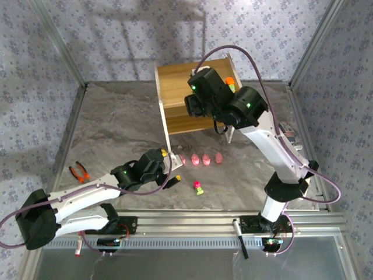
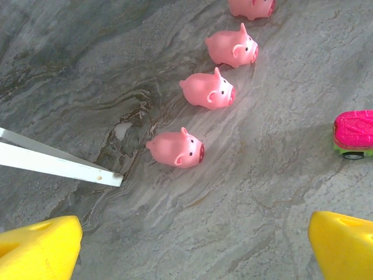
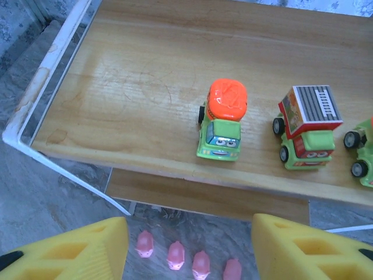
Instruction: Place and organize the plastic toys onto the shelf
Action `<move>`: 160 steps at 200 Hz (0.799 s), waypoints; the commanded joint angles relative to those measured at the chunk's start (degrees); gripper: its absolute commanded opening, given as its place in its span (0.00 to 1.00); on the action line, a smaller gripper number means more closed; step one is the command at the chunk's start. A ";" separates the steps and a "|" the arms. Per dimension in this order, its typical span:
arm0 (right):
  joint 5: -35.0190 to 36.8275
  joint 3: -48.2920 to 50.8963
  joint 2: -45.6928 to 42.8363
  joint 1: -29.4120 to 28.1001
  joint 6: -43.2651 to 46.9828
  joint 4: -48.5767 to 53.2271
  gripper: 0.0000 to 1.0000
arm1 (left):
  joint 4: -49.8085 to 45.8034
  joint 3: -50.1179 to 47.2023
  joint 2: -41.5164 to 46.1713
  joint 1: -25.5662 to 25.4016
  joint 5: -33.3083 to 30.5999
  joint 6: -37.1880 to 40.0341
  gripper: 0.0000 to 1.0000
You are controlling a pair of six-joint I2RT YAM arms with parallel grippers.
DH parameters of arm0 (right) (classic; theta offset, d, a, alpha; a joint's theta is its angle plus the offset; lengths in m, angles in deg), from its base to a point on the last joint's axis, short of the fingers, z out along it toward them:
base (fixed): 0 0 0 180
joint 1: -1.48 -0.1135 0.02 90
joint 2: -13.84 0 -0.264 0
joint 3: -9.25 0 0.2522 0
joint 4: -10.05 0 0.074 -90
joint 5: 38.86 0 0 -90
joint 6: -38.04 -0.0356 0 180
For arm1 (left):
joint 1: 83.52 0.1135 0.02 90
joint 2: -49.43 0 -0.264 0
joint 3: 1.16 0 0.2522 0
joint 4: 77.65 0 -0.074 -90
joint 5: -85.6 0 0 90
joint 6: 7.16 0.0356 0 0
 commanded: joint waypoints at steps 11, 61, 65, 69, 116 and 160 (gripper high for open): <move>4.08 7.15 -5.15 -1.79 -2.67 -1.48 0.60 | -0.38 -0.06 -1.08 -1.04 1.98 0.05 1.00; 3.89 25.76 -14.72 -3.44 -9.83 -6.13 0.60 | -1.47 -0.01 -2.66 -2.36 3.91 0.29 0.99; 3.83 27.38 -15.49 -3.62 -10.43 -6.53 0.60 | -1.55 0.03 -2.86 -2.57 3.96 0.31 1.00; 3.65 28.98 -16.29 -3.75 -11.10 -6.96 0.61 | -1.53 -0.01 -3.08 -2.83 4.07 0.35 0.99; 1.50 46.53 -22.78 -6.98 -16.74 -13.94 0.61 | -1.69 0.38 -5.20 -4.76 4.34 0.06 1.00; -1.81 57.22 -25.37 -10.40 -18.86 -19.38 0.62 | -1.75 0.88 -6.31 -4.80 4.40 -0.47 1.00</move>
